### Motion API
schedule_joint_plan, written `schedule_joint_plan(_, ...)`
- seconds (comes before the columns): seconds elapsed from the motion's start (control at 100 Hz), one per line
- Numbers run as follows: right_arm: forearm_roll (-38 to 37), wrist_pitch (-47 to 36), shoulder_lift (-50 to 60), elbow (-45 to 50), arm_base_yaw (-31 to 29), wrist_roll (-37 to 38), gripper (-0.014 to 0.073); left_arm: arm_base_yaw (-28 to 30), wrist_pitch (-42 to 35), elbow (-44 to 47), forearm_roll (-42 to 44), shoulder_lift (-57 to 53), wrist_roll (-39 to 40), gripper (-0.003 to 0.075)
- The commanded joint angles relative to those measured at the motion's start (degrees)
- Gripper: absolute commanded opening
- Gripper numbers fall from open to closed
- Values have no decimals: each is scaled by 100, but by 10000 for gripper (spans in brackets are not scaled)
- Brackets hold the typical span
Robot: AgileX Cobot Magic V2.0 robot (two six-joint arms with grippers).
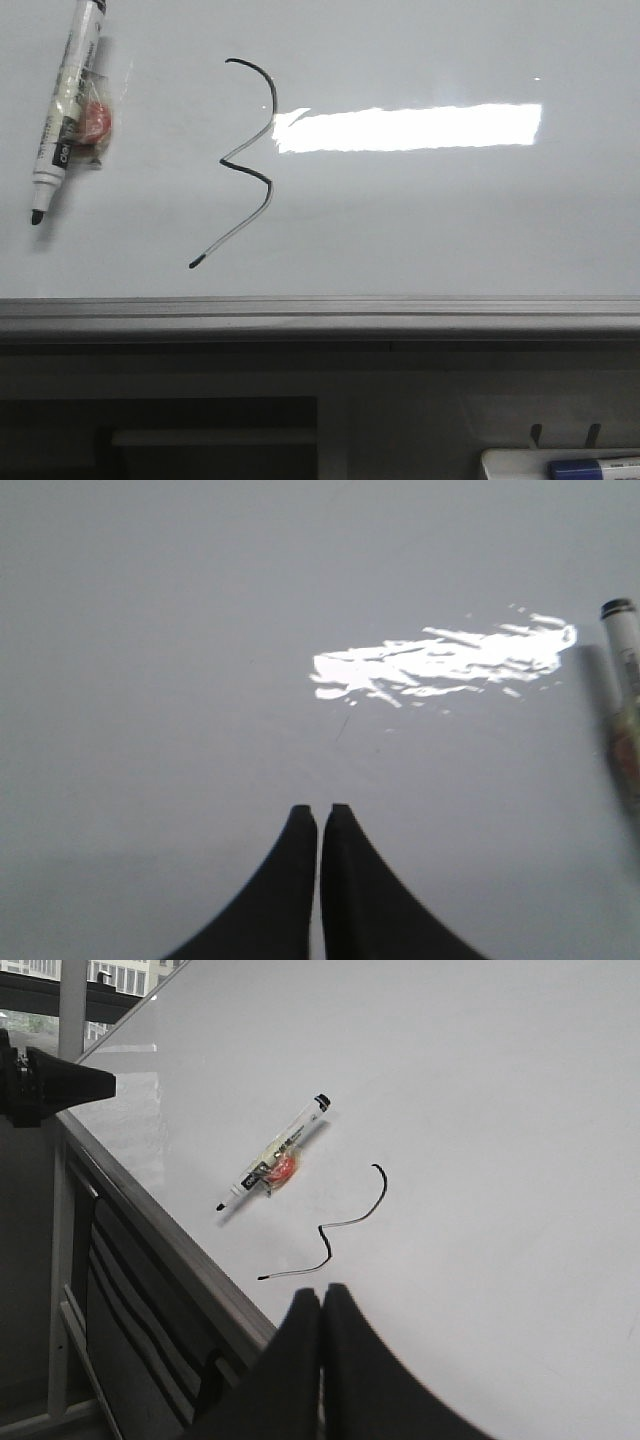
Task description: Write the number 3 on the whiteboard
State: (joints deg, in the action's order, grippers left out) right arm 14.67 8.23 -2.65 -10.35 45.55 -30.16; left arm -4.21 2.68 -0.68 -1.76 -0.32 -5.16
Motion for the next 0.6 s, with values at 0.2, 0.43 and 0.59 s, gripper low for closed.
schedule_joint_plan(0.2, 26, -465, -43, -153, -28, 6, -47, 294, 529, 140, 2, -138, 120, -20)
schedule_joint_plan(0.43, 26, -465, -43, -153, -28, 6, -47, 353, 1313, 140, 2, -138, 120, -20)
schedule_joint_plan(0.59, 26, -465, -43, -153, -28, 6, -47, 389, 1313, 140, 2, -138, 120, -20)
